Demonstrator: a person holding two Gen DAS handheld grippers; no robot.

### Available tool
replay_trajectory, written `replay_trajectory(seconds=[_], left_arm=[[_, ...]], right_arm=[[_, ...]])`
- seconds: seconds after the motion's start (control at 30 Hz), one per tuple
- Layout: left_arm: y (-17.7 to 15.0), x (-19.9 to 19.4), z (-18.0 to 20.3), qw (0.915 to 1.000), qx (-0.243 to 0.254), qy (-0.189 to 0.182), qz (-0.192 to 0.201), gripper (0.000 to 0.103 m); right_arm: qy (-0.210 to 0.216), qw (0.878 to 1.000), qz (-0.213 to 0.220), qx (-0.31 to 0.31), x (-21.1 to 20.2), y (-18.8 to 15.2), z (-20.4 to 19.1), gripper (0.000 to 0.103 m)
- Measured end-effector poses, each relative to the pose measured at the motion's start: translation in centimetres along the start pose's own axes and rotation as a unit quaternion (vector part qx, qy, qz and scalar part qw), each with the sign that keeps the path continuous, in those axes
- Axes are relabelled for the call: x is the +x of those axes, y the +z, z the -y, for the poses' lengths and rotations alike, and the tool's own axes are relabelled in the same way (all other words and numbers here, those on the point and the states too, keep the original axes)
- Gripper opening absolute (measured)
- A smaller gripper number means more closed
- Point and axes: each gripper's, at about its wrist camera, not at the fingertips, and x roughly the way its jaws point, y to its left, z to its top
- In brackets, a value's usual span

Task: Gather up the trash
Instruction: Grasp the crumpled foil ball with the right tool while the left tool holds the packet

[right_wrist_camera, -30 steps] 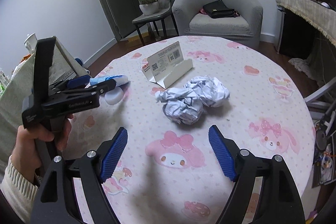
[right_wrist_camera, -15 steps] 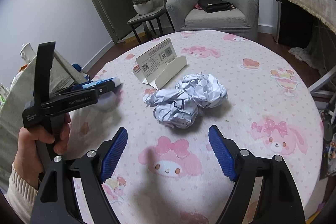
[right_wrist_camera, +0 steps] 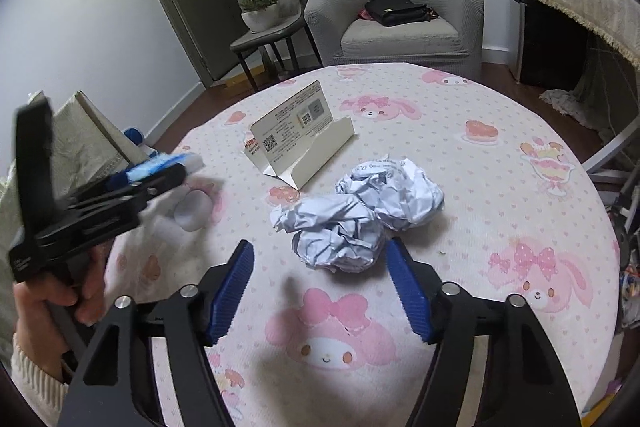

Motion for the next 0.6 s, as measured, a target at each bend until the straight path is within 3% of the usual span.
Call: replay_trajectory(seconds=[0.13, 0.47, 0.6], left_arm=[[0.0, -1.2, -0.2, 0.9998, 0.01, -0.004, 0.017, 0.075], [-0.6, -2.7, -3.1, 0.9996, -0.008, -0.013, 0.023, 0.075], [-0.8, -3.4, -4.6, 0.9995, -0.016, -0.007, 0.025, 0.075]], right_arm=[[-0.014, 1.0, -0.007, -0.01, 0.9, 0.2, -0.8, 0.066], [-0.045, 0.999, -0.012, -0.008, 2.6, 1.1, -1.1, 0.047], [-0.045, 0.999, -0.008, -0.011, 2.8, 1.4, -2.0, 0.046]])
